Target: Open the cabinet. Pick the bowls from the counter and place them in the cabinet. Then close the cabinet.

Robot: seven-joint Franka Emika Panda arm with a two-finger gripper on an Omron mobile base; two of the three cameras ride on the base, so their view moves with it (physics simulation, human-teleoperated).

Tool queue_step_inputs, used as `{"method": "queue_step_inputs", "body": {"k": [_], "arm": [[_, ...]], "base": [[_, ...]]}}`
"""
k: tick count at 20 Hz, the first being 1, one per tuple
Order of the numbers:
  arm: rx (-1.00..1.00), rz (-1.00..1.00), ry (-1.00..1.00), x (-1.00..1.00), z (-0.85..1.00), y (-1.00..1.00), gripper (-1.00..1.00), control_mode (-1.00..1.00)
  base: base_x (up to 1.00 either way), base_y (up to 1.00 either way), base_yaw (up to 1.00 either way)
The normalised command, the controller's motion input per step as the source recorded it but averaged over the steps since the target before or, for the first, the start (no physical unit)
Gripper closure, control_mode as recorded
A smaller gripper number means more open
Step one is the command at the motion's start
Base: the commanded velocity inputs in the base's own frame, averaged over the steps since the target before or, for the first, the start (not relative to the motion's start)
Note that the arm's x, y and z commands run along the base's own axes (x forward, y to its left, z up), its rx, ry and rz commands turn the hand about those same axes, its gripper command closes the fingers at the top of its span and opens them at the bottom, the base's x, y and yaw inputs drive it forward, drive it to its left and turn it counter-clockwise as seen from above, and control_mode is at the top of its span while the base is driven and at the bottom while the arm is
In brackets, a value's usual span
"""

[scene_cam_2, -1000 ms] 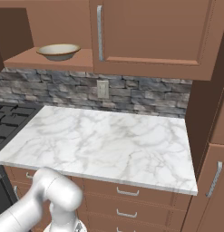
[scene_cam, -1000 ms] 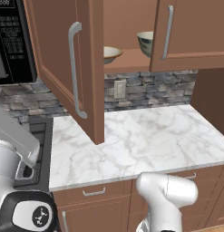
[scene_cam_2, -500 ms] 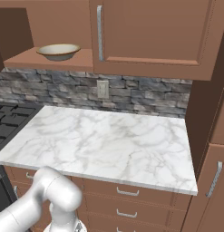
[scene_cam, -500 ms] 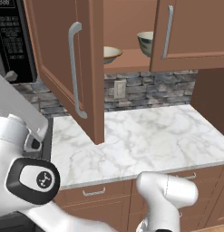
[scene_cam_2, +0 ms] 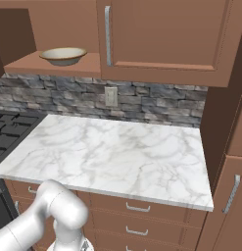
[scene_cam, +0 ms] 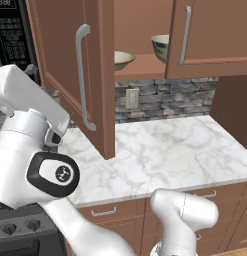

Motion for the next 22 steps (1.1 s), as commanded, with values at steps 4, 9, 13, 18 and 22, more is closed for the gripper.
{"method": "queue_step_inputs", "body": {"k": [4, 9, 13, 18, 22], "arm": [[0.16, 0.00, -0.16, 0.66, -0.16, -0.19, -1.00, -1.00], [0.17, 0.00, -0.10, 0.82, -0.32, -0.21, -1.00, -1.00], [0.18, 0.00, -0.04, 0.96, -0.43, -0.33, -1.00, -1.00], [0.20, 0.00, -0.01, 1.00, -0.36, -0.40, -1.00, -1.00], [0.22, 0.00, 0.00, 1.00, -0.22, -0.44, -1.00, -1.00]], "base": [[0.00, 0.00, 0.00], [0.00, 0.00, 0.00], [0.00, 0.00, 0.00], [0.00, 0.00, 0.00], [0.00, 0.00, 0.00]]}}
